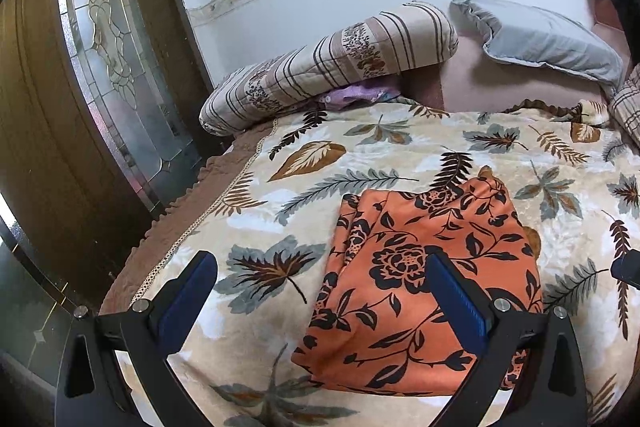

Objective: Fold small clothes

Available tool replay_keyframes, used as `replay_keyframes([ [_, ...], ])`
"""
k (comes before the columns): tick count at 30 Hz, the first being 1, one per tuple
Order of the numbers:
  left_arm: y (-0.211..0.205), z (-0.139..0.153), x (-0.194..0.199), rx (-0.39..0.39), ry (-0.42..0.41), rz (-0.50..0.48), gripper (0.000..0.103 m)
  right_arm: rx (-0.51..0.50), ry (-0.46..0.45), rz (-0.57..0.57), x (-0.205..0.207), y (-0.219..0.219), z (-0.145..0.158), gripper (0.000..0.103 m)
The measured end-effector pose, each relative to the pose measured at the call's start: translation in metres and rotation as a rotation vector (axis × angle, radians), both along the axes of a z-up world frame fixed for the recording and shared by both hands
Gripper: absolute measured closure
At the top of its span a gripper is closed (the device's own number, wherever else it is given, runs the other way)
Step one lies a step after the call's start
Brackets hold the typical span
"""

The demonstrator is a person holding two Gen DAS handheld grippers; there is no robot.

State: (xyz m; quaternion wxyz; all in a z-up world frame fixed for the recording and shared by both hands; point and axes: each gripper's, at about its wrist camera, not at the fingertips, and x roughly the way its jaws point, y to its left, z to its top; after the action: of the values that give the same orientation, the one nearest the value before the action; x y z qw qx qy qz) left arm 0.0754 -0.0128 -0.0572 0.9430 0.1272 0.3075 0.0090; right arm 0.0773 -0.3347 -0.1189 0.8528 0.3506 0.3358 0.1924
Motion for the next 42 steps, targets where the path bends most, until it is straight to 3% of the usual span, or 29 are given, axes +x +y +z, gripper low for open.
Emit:
replay_keyframes([
  [42,0.012,-0.029,0.017,0.01,0.068,0.028,0.0,-0.006,0.047,0.03,0.016,0.013,-0.015,0.024],
])
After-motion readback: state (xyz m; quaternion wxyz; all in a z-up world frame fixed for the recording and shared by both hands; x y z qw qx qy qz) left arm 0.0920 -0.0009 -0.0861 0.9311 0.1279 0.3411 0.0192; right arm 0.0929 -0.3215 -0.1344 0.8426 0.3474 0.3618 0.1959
